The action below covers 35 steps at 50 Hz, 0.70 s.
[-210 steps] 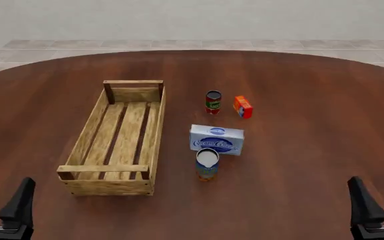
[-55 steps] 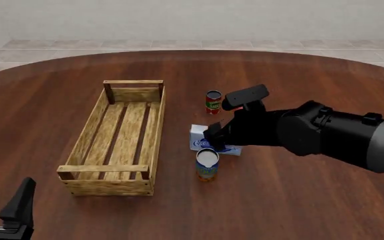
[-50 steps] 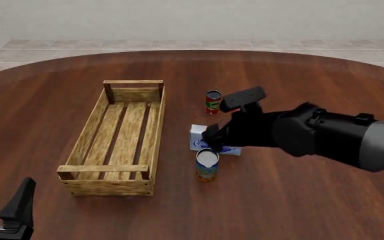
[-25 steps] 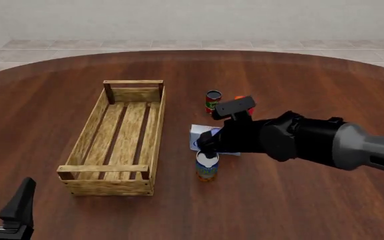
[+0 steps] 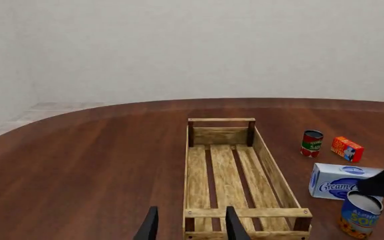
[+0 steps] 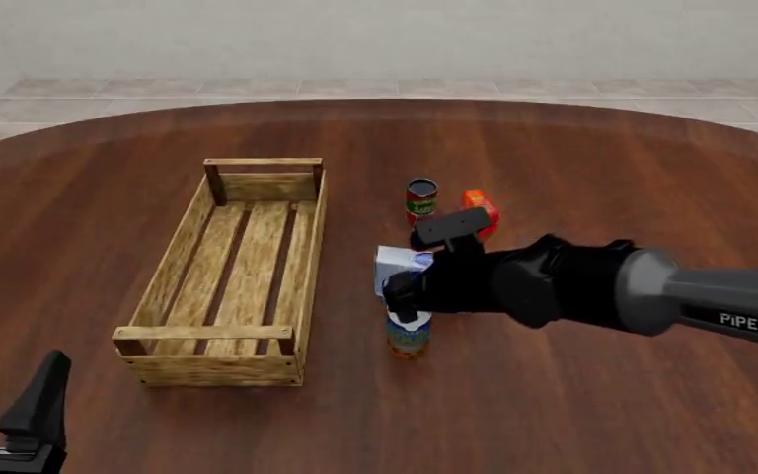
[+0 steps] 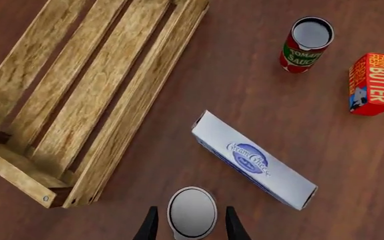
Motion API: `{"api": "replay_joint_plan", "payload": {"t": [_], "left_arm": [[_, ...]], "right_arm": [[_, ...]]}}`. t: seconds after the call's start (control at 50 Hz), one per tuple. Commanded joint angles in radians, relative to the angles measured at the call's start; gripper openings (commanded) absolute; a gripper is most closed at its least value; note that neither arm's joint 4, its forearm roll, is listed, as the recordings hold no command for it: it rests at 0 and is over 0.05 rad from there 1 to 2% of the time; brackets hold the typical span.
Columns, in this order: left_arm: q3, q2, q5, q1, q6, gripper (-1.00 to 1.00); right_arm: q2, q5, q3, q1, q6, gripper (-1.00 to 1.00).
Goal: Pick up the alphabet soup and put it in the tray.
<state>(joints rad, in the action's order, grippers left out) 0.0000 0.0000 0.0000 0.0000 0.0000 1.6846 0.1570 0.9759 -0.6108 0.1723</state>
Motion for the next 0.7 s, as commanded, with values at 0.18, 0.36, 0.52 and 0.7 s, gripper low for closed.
{"api": "replay_joint_plan", "payload": {"t": [0.18,0.36,0.52,0.7], "left_arm": [[0.000,0.000,0.000,0.000,0.000,1.00],[0.000,0.000,0.000,0.000,0.000,1.00],[0.000,0.000,0.000,0.000,0.000,1.00],[0.000,0.000,0.000,0.000,0.000,1.00]], "right_arm": [[0.053,-0.054,-0.020,-0.008,0.028,1.00],[0.069,-0.074,-0.030,-0.013,0.036,1.00],[0.088,-0.083,-0.029,-0.007,0.039,1.00],[0.106,-0.098,-0.031,-0.005,0.046,1.00]]}}
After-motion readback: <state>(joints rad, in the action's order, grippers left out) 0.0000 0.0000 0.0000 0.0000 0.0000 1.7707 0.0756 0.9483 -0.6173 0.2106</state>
